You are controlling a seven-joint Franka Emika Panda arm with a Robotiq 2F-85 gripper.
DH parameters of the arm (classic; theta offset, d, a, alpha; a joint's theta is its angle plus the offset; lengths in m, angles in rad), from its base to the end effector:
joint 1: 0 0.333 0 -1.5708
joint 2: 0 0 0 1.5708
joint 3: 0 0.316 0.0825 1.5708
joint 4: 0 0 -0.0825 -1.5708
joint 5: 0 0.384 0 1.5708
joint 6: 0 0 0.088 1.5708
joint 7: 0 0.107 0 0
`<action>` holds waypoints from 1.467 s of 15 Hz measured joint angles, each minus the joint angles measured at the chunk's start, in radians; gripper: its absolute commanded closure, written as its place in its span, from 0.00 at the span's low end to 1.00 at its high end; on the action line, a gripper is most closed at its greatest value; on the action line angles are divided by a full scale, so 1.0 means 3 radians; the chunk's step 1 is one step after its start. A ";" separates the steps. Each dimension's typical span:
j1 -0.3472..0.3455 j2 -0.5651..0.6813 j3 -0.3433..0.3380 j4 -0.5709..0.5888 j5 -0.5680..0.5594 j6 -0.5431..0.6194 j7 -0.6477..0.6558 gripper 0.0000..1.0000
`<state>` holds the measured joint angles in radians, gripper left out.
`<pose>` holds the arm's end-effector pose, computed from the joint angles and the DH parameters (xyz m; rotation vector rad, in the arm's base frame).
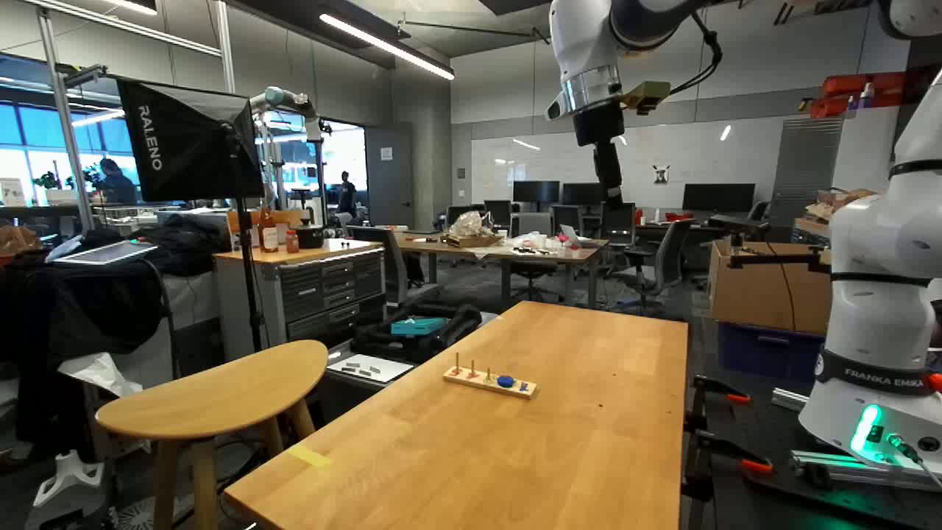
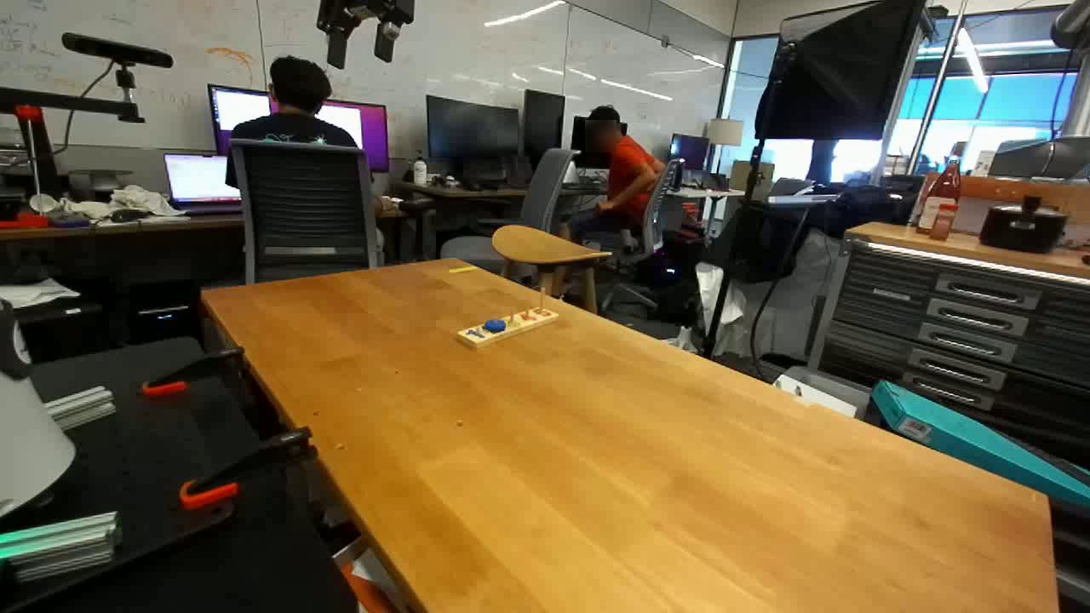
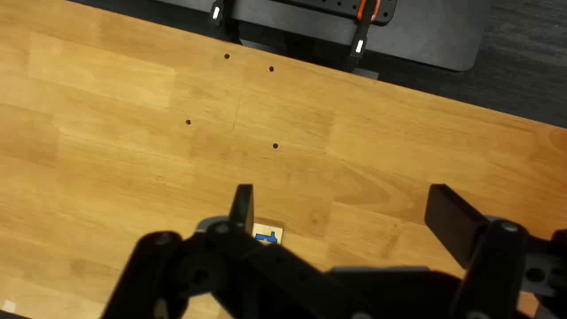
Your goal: Remove the blue ring from the wooden object and place it on the table
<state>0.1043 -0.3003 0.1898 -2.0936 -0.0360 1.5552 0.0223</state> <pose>0.4196 0.1306 0.5280 2.9695 0.3890 -0.3408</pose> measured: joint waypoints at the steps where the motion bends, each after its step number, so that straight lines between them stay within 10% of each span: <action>1: 0.0000 -0.0001 0.0000 0.0004 0.0000 0.0003 0.0000 0.00; 8: 0.0001 0.0035 -0.0001 0.0004 0.0000 0.0077 0.0002 0.00; 16: -0.0036 0.1046 -0.0101 0.0019 -0.0311 0.1858 0.0184 0.00; 22: -0.0041 0.1875 -0.0327 0.0210 -0.0536 0.2381 0.0327 0.00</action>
<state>0.0919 0.2622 0.0917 -2.0307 -0.1969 2.2695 0.1203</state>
